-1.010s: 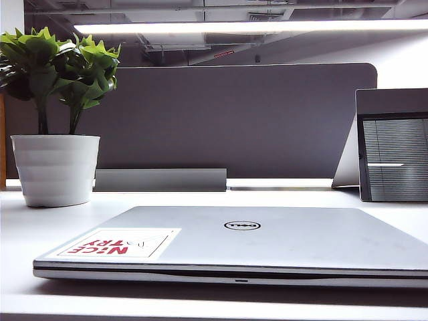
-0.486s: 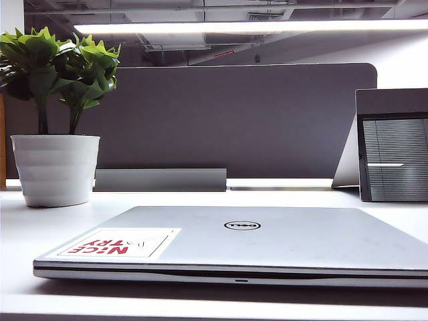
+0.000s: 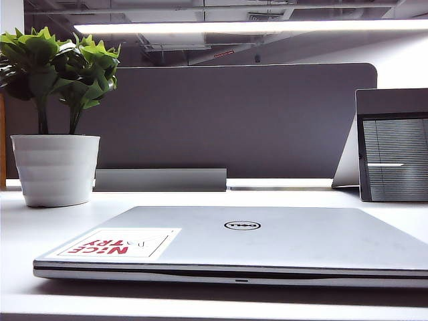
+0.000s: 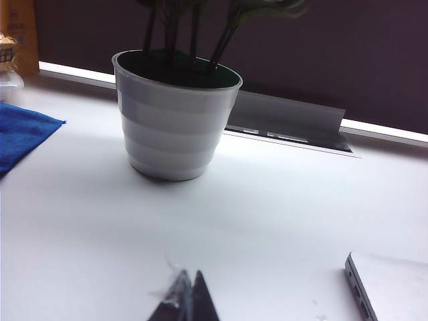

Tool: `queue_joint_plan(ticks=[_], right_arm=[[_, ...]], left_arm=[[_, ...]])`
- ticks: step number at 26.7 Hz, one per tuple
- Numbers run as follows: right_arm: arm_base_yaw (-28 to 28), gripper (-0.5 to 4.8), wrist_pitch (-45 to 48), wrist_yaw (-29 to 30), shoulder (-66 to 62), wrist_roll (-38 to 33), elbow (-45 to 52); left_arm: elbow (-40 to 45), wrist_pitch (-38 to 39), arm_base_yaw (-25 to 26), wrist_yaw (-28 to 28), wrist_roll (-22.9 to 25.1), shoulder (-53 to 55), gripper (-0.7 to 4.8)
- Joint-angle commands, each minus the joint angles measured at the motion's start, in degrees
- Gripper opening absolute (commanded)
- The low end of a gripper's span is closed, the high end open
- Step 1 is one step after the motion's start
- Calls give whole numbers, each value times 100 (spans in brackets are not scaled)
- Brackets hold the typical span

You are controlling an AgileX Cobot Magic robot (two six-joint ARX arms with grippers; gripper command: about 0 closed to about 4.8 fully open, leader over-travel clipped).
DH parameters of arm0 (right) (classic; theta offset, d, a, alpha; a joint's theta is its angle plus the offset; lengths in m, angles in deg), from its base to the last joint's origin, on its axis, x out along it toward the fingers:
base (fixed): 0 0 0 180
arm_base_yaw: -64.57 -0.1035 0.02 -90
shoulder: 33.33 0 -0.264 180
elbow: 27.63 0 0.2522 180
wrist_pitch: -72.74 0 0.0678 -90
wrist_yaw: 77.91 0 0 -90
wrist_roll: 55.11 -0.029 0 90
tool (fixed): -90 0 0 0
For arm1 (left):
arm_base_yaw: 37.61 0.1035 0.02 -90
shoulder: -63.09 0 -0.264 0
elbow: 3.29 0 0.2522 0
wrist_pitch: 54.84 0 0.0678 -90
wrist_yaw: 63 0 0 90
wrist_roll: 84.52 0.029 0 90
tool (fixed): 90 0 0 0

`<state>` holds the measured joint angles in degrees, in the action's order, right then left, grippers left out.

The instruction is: Close the laptop lid.

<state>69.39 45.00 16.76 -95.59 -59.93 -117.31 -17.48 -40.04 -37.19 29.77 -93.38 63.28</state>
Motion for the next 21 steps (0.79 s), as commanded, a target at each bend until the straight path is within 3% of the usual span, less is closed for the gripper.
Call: queue_joint_plan(ticks=[1, 4, 10, 16, 21], right_arm=[[-4, -1, -874, -216, 680, 55, 393], [-4, -1, -627, -221, 1932, 52, 1834], [9, -1, 905, -162, 4284, -85, 4896], [-2, -1, 1893, -153, 4955, -155, 6404], [-2, -1, 1897, -153, 5309, -164, 6905]], left_arm=[[-7, -103, 2, -17, -17, 4, -5], [-7, -103, 2, -17, -17, 4, -5], [-7, -103, 2, -15, -17, 4, -5], [-7, -103, 2, -17, -17, 4, -5], [-7, -105, 2, -17, -17, 4, -5]])
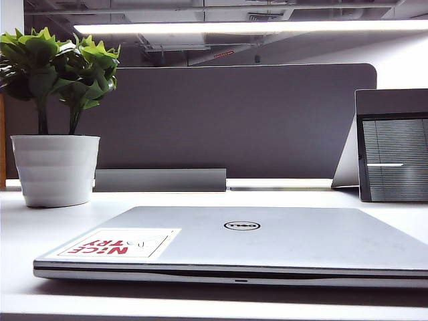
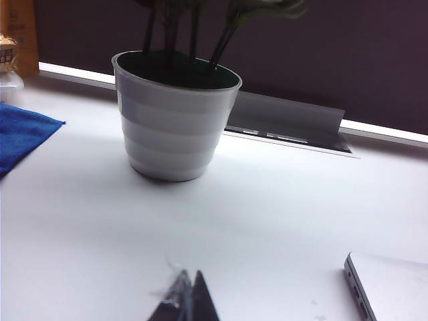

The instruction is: Close the laptop lid.

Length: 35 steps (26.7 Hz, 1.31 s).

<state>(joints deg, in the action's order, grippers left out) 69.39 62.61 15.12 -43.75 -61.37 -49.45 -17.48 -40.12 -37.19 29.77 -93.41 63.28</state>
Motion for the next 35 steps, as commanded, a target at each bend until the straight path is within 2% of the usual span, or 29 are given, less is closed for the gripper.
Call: queue_joint_plan(ticks=[1, 8, 35], right_arm=[[-2, -1, 133, 9, 258, -20, 236], [0, -1, 87, 11, 885, -372, 769], [-4, -1, -144, -133, 1029, -409, 767]], left_arm=[[-7, -94, 2, -17, -15, 4, -5], [-7, -94, 2, -17, -15, 4, -5], [-7, -94, 2, -17, -15, 4, -5]])
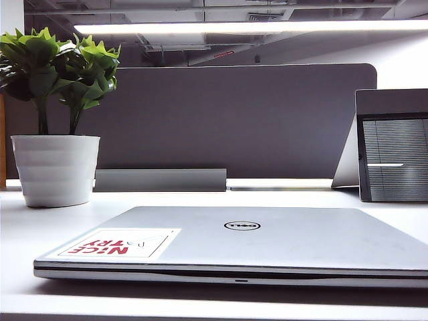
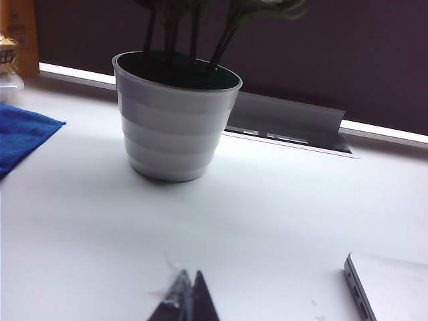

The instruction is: Close the laptop lid.

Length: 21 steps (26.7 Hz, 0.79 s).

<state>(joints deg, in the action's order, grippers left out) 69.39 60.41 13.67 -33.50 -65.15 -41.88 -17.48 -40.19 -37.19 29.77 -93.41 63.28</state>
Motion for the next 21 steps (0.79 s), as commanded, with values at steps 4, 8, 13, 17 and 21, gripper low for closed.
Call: queue_joint_plan(ticks=[4, 8, 13, 17, 21], right_arm=[[-7, -1, 77, 155, 4, -31, 11], [-28, -1, 79, 245, 4, -26, 11], [-33, -1, 81, 243, 4, 13, 11], [-33, -1, 151, 245, 4, 227, 11], [-33, -1, 293, 243, 4, 302, 11]], left_arm=[[-7, -87, 2, -17, -15, 4, -5], [-7, -87, 2, -15, -15, 4, -5], [-7, -87, 2, -17, -15, 4, -5], [-7, -87, 2, -17, -15, 4, -5], [-7, -87, 2, -17, -15, 4, -5]])
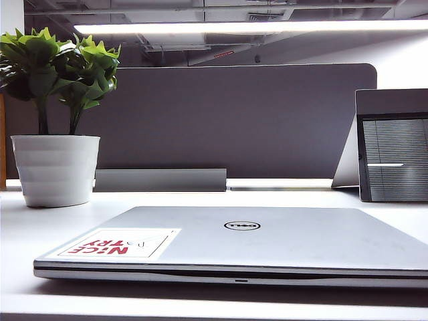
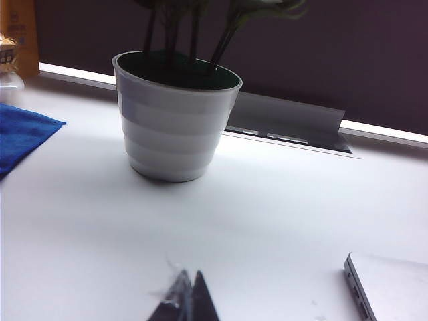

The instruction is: Close the laptop lid.

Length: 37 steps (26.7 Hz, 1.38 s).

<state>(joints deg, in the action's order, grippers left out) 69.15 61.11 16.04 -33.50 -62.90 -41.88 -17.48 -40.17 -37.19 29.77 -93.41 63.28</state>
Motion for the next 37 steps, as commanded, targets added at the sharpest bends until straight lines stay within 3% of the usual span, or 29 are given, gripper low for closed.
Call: queue_joint_plan(ticks=[1, 37], right_arm=[[-9, -1, 247, 7, 4, 85, 11], [-7, -1, 245, 7, 4, 201, 9]], left_arm=[[-7, -90, 2, -17, -15, 4, -5], [-7, -90, 2, -17, -15, 4, -5]])
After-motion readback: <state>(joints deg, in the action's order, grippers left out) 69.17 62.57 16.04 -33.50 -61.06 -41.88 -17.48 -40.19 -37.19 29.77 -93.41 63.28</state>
